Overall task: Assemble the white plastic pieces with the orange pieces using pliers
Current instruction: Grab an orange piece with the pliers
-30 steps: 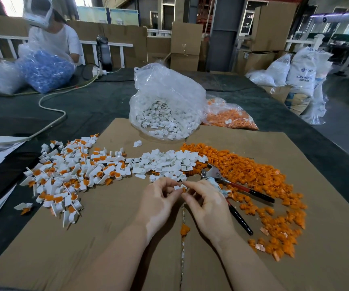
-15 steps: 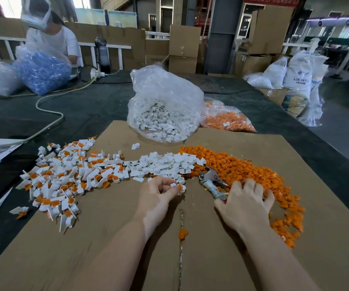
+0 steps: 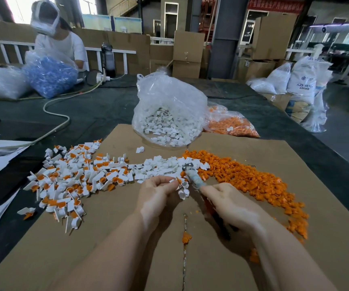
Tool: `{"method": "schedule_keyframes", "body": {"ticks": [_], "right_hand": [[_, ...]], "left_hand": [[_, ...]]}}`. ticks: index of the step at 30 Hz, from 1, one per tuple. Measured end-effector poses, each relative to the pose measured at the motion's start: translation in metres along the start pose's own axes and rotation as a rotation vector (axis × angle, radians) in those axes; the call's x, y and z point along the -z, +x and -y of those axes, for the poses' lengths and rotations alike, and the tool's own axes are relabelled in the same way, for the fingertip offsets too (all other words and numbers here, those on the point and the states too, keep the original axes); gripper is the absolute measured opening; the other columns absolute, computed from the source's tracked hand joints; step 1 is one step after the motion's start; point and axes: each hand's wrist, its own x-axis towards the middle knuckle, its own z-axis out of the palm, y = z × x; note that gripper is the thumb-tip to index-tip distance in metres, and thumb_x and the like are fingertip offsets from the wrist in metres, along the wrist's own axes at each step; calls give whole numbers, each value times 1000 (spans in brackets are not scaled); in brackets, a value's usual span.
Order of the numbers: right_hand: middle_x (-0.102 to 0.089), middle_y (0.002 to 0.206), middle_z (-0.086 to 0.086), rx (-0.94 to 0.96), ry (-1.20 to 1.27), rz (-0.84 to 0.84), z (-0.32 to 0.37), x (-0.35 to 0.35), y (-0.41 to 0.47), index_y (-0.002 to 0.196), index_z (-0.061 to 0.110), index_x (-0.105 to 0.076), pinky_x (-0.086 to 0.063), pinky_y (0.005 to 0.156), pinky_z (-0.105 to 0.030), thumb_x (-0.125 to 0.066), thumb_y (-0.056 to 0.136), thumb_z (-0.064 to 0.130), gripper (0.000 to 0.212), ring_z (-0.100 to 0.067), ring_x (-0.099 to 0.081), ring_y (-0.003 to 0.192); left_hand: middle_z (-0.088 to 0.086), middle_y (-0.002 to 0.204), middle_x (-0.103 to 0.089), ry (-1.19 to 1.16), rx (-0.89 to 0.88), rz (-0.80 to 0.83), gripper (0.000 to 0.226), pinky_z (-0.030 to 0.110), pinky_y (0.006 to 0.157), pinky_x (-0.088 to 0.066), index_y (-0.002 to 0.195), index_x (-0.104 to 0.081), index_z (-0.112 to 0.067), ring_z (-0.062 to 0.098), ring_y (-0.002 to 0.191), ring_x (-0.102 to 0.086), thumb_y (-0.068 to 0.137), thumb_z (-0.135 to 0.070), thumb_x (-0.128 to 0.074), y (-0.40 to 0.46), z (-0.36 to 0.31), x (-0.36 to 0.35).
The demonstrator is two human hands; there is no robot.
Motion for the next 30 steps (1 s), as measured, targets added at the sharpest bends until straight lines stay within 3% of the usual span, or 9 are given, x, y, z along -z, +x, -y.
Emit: {"method": "schedule_keyframes", "body": {"ticks": [4, 7, 10, 13, 17, 21, 24, 27, 30], "right_hand": [[-66, 83, -17, -109, 286, 57, -1, 8, 2, 96, -3, -59, -53, 70, -42, -46, 94, 31, 37, -26, -65, 70], [-66, 81, -17, -141, 317, 119, -1, 13, 2, 94, -2, -58, -54, 76, -47, -53, 88, 14, 18, -28, -65, 73], [-62, 79, -15, -154, 325, 134, -2, 15, 2, 104, -3, -54, -53, 73, -44, -49, 84, 2, 21, -27, -64, 74], [-60, 75, -12, -172, 339, 168, 0, 15, 1, 95, 2, -52, -53, 68, -39, -44, 83, 0, 14, -25, -62, 74], [-68, 82, -15, -190, 316, 142, 0, 15, 1, 94, 3, -54, -53, 83, -52, -46, 81, 2, 15, -28, -67, 76], [-67, 90, -20, -184, 296, 132, 0, 14, 0, 105, 4, -51, -52, 84, -56, -47, 81, 2, 25, -31, -68, 80], [-69, 97, -23, -187, 277, 131, -4, 16, 2, 100, 3, -53, -54, 78, -55, -50, 80, 4, 21, -33, -69, 89], [-72, 82, -17, -187, 338, 214, -6, 16, 3, 93, 0, -53, -57, 72, -47, -53, 71, 4, 22, -31, -70, 79], [-61, 62, -8, -229, 452, 276, -3, 12, 5, 84, 2, -47, -49, 71, -42, -51, 56, 3, 28, -24, -58, 64]], "left_hand": [[2, 59, -61, 142, -32, 26, 9, 14, 41, -42, 94, -62, -2, 7, 46, -56, 84, -3, -64, 3, 2, 5], [1, 63, -57, 263, -100, 107, 16, 25, 58, -48, 98, -63, -12, 16, 59, -56, 83, -7, -67, 8, 3, 7], [-6, 57, -53, 435, -196, 184, 22, 28, 62, -45, 102, -63, -21, 12, 59, -52, 83, -10, -67, 10, 3, 5], [-3, 61, -47, 542, -231, 225, 34, 22, 56, -42, 114, -61, -25, 10, 57, -46, 85, -8, -64, 13, 4, 3], [0, 71, -46, 768, -316, 227, 43, 15, 61, -39, 124, -55, -36, 10, 63, -45, 88, -13, -61, 15, 7, 1], [-8, 74, -49, 882, -329, 210, 47, 26, 74, -45, 130, -49, -39, 8, 68, -49, 89, -18, -60, 14, 9, -2], [-8, 75, -49, 932, -333, 200, 58, 19, 67, -41, 139, -36, -40, 5, 66, -47, 90, -19, -59, 14, 11, -3], [-3, 75, -47, 915, -267, 177, 72, 13, 60, -37, 146, -20, -33, 6, 64, -44, 89, -14, -59, 16, 11, -2], [1, 73, -47, 793, -254, 122, 59, 26, 71, -46, 139, -37, -25, 13, 68, -49, 88, -8, -60, 17, 9, -2]]}}
